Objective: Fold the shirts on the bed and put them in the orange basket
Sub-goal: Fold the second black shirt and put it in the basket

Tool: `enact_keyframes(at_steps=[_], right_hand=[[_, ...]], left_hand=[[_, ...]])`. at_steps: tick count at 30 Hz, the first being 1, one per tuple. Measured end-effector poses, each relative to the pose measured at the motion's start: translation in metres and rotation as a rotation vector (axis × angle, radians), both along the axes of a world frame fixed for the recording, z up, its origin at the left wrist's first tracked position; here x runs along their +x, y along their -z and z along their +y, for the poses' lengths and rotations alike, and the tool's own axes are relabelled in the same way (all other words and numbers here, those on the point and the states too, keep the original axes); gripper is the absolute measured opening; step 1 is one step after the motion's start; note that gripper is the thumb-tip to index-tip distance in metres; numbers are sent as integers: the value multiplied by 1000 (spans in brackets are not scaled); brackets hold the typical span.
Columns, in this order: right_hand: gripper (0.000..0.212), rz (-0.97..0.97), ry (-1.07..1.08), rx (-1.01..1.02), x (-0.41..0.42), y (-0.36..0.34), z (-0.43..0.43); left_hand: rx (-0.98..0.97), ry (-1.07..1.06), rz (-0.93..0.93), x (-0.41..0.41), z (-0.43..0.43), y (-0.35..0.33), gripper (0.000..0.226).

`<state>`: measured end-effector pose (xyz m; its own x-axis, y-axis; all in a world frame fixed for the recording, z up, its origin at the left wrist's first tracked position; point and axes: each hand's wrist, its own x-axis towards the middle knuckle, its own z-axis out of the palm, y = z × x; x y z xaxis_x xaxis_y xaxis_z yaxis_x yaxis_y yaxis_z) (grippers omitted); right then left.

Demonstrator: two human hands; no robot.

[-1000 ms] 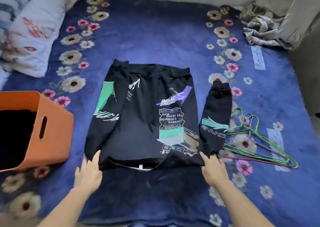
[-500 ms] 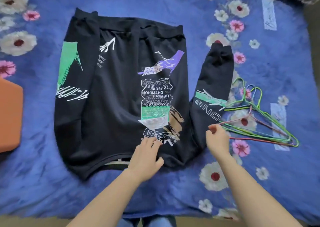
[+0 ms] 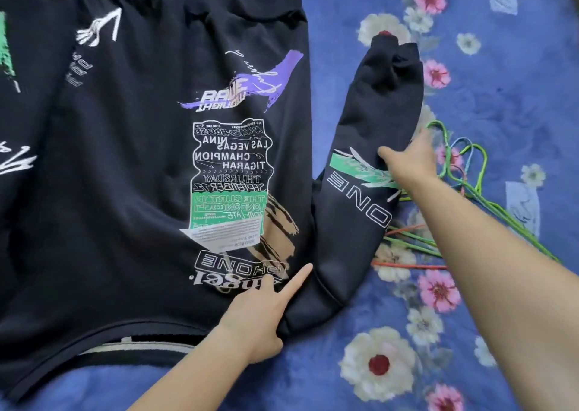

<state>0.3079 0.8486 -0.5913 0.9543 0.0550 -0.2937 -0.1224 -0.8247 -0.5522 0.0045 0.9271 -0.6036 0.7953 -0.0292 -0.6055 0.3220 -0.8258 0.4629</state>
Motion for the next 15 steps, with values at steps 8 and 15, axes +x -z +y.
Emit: enact_keyframes(at_steps=[8, 15], right_hand=[[25, 560, 378, 998, 5, -63, -17], [38, 309, 559, 1282, -34, -117, -55]], left_hand=[[-106, -3, 22, 7, 1, -1, 118], [-113, 116, 122, 15, -16, -22, 110]])
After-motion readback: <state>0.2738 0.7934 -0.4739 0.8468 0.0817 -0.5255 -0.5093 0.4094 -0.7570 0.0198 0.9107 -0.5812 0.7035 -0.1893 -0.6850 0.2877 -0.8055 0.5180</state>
